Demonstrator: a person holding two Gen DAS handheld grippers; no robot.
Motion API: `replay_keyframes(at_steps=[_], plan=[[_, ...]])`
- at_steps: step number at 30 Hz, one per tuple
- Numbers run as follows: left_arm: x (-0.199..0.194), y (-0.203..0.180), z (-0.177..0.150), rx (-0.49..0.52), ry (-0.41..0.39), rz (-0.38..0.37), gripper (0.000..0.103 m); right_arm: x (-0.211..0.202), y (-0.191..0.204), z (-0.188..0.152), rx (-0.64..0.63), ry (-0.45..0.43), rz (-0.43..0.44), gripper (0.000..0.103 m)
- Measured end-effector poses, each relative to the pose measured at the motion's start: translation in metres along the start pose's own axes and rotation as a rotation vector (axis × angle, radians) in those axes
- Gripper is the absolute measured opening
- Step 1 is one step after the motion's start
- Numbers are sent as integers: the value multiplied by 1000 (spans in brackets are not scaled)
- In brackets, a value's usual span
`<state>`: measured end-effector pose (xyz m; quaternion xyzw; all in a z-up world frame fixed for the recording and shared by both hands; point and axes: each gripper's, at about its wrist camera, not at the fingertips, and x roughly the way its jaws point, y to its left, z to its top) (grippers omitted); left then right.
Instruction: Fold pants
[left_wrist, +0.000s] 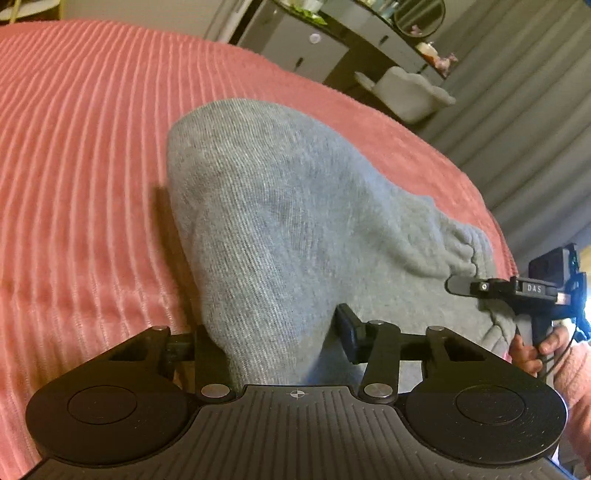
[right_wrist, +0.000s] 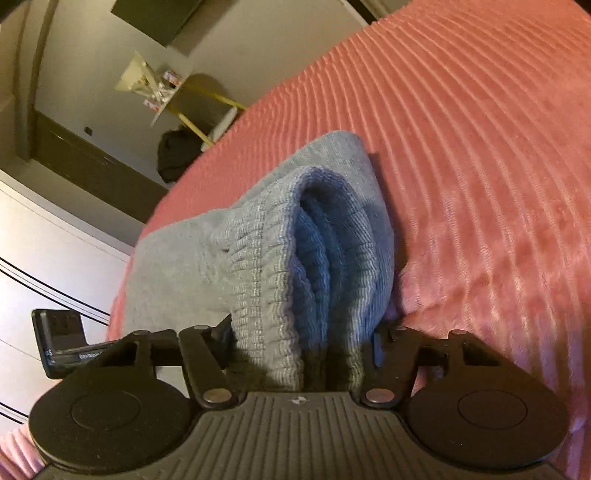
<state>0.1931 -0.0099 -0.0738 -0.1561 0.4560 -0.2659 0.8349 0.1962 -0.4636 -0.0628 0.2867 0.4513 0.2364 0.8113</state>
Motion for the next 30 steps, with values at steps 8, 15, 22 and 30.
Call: replay_keyframes(at_steps=[8,15,22,30], plan=[[-5,-22,0,34,-57,89,38,15,18,5,27,-25,-87,64],[-26,-32,30,13,-139,61,33,-5,62,24,-70,-142,-10,58],[-4,-34,69,-5,-153,253,52,12,67,65,-76,-196,-94,63],[-34,-45,3,-17,-237,420,70,-29,54,29,97,-336,-210,77]])
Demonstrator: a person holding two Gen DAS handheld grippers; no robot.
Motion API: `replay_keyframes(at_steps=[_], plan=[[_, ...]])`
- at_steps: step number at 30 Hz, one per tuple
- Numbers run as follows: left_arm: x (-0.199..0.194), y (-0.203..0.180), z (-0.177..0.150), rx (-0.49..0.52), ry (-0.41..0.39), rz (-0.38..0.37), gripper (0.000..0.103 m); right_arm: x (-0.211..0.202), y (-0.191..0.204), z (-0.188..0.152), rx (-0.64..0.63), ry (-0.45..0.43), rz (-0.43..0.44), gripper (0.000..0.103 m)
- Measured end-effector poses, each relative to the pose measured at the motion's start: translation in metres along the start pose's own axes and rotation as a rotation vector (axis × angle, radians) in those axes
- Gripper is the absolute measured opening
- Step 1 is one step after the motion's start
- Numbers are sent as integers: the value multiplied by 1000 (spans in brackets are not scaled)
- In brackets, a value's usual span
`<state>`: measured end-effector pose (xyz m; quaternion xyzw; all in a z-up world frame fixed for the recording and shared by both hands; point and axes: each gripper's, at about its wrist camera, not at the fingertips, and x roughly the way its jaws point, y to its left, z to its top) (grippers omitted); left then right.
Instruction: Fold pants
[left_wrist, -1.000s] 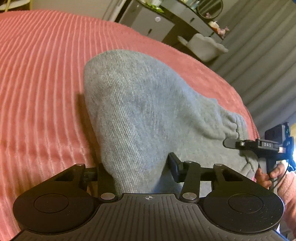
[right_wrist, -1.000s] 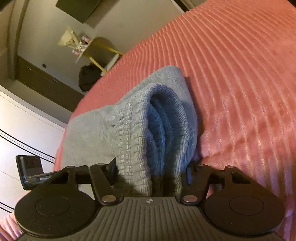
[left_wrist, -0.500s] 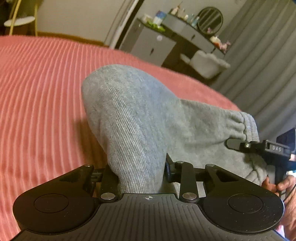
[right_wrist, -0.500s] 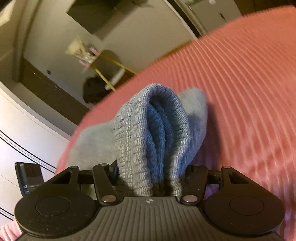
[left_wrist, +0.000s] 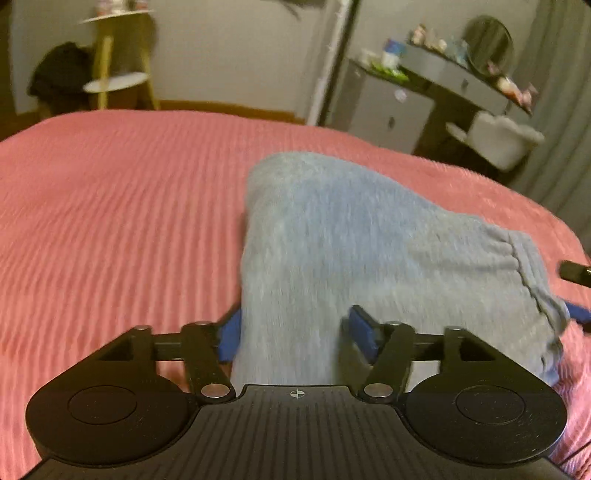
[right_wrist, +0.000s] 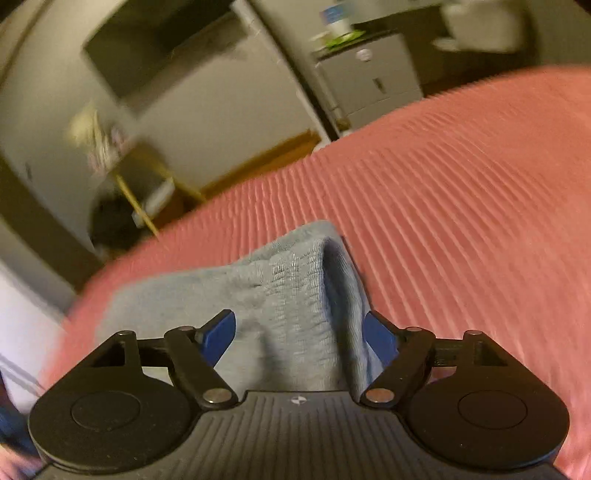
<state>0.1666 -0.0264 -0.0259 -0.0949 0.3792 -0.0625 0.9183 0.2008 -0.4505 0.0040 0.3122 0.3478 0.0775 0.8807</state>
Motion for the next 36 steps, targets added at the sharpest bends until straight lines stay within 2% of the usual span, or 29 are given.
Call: replay_keyframes(at_steps=[3,6,7,8,9,12,14,15,16,17,18,20,21,23,24,25,26,28,29,31,32,34,36], plan=[[-15,0,-30,-71,-18,-3,71,-31,-18,-24,124,-34,86,74],[-25,-3,-45,-143,-59,13,71,-32,-20,-44,196,-17,139,55],[-26,-1,-47,-180,-56,5,71,-28,-19,-49,210,-13,147,53],[-29,4,-49,-211,-42,-10,72,-22,-19,-53,223,1,146,50],[-30,7,-53,-239,-24,-23,72,-16,-18,-54,232,16,146,40],[-29,15,-59,-236,-8,-64,76,4,-7,-56,219,45,112,39],[-25,22,-65,-239,-13,-32,78,11,-1,-61,205,27,80,36],[-23,25,-63,-254,-17,-17,78,12,4,-62,191,19,43,18],[-23,28,-62,-278,-26,-23,77,12,9,-63,167,12,16,10],[-24,30,-60,-303,-40,-27,77,7,14,-64,151,-6,24,10],[-24,31,-58,-317,-54,-28,76,-2,16,-66,159,-39,67,9],[-26,34,-57,-326,-69,-15,76,-19,8,-69,238,-99,231,9],[-24,35,-57,-332,-72,-12,77,-25,2,-70,262,-124,253,9],[-22,38,-58,-338,-63,-8,78,-26,-1,-71,190,-125,89,9],[-21,37,-58,-336,-61,-9,78,-22,-1,-72,123,-96,-43,9],[-22,34,-58,-326,-63,0,78,-21,-4,-76,101,-87,-64,10],[-22,32,-58,-310,-68,9,77,-25,-7,-79,118,-100,-44,10],[-24,27,-59,-278,-86,22,76,-38,-11,-81,159,-140,-40,18],[-25,25,-59,-265,-97,23,76,-43,-13,-82,168,-170,-54,20],[-29,20,-60,-250,-115,25,75,-52,-14,-80,159,-190,-99,30],[-30,18,-60,-244,-126,24,75,-56,-15,-78,159,-190,-84,30],[-31,13,-58,-228,-148,31,74,-60,-18,-80,182,-185,10,30],[-33,6,-53,-209,-164,34,73,-58,-17,-82,172,-179,63,30]])
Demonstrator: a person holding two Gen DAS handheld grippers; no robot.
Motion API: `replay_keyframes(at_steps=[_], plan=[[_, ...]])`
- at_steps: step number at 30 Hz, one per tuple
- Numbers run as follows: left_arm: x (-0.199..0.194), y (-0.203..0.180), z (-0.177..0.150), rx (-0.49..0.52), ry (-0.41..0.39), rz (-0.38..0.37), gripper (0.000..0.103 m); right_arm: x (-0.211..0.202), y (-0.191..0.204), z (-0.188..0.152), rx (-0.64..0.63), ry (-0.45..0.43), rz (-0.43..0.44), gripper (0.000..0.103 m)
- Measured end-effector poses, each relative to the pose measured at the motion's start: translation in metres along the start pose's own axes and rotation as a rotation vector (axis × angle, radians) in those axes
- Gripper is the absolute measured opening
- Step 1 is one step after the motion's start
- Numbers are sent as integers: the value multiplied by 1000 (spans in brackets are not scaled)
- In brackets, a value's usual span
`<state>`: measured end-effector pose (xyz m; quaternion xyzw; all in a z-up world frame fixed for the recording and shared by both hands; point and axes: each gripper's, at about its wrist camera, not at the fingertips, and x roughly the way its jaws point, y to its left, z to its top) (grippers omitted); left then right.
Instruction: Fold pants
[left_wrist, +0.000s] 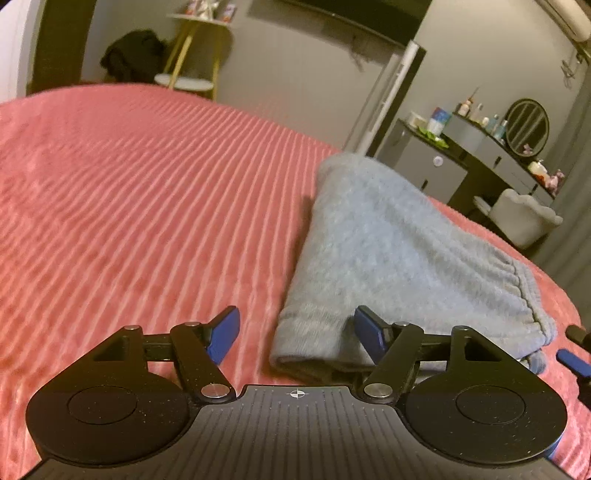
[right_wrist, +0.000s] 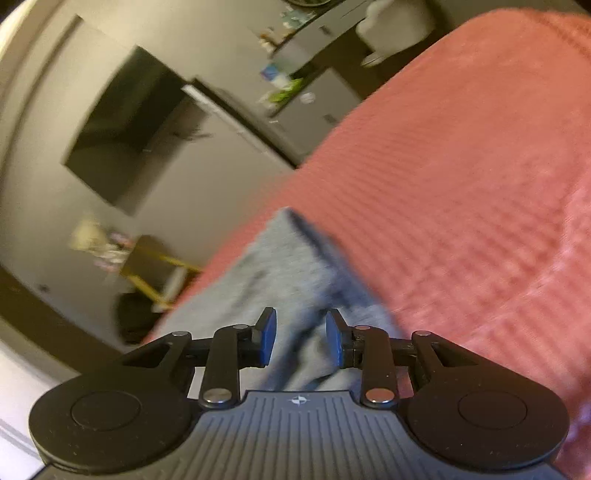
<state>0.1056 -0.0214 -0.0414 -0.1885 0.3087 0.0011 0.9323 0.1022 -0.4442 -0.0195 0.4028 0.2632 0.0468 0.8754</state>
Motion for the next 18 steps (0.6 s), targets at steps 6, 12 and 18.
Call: replay_keyframes(at_steps=[6,12,18], plan=[[20,-48,40,179,-89,-8,74,29,46,2,-210,-2,50,32],[69,-98,93,254,-132,-20,75,93,94,21,-445,-12,-78,32],[146,-107,93,342,-44,141,82,150,97,32,-571,17,-184,30]])
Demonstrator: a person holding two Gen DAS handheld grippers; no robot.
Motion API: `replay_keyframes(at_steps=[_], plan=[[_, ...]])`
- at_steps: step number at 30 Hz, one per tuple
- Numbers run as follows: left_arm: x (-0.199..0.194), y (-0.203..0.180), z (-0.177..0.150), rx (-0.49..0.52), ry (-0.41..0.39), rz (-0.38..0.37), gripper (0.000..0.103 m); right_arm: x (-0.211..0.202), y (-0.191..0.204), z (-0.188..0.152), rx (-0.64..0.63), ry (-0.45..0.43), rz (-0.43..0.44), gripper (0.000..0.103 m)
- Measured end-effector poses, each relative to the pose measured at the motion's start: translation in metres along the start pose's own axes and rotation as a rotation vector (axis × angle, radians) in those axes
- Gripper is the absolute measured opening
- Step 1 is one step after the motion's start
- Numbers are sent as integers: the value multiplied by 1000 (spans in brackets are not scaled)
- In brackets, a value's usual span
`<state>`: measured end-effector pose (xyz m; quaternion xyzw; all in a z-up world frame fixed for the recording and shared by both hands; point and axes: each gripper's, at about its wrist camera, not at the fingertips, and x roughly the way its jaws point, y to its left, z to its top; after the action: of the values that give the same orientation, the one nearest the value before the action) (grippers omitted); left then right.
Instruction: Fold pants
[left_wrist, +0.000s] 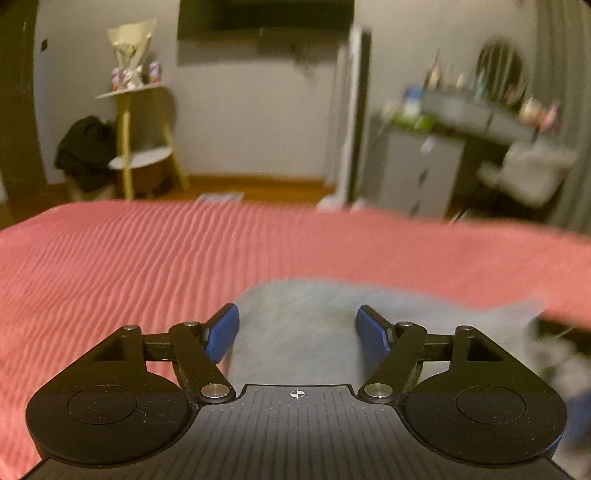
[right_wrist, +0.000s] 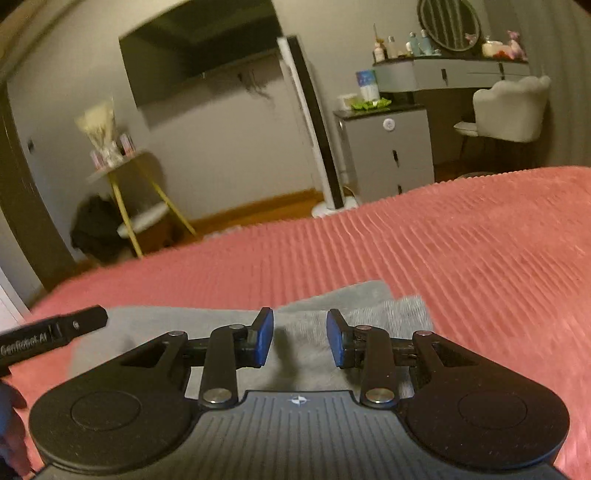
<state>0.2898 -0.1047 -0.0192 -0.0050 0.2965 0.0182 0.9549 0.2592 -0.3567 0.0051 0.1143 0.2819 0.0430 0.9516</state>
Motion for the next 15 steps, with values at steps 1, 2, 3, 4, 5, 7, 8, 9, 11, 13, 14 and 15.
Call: replay_keyframes(at_steps=[1,2,3,4,5,7,8,9,11,13,14,15], plan=[[11,1,-7,14,12,15,89,3,1,-4,-37,-9,-3,29],[18,4,-13,1,24,8,90,4,2,-10,-81,-23,-1,29],[23,8,-17,-29,27,0,95,7,2,-15,-107,-26,5,29],[25,12,-22,-51,16,-1,99,11,4,-17,-118,-30,10,29],[27,13,-24,-53,10,-4,100,14,4,-20,-126,-34,14,29],[26,16,-24,-58,17,-3,101,23,5,-19,-124,-20,16,29],[23,17,-21,-55,23,-1,101,26,4,-17,-120,-11,16,29],[16,16,-20,-45,25,8,101,25,5,-14,-121,-2,13,29],[-3,19,-20,-43,29,17,101,15,10,-11,-141,8,6,29],[-27,22,-30,-49,57,-27,100,-6,13,-13,-149,8,-11,31],[-40,23,-39,-52,59,-59,100,-15,12,-16,-140,15,-16,33],[-53,24,-51,-49,66,-91,100,-26,11,-21,-128,31,-12,36]])
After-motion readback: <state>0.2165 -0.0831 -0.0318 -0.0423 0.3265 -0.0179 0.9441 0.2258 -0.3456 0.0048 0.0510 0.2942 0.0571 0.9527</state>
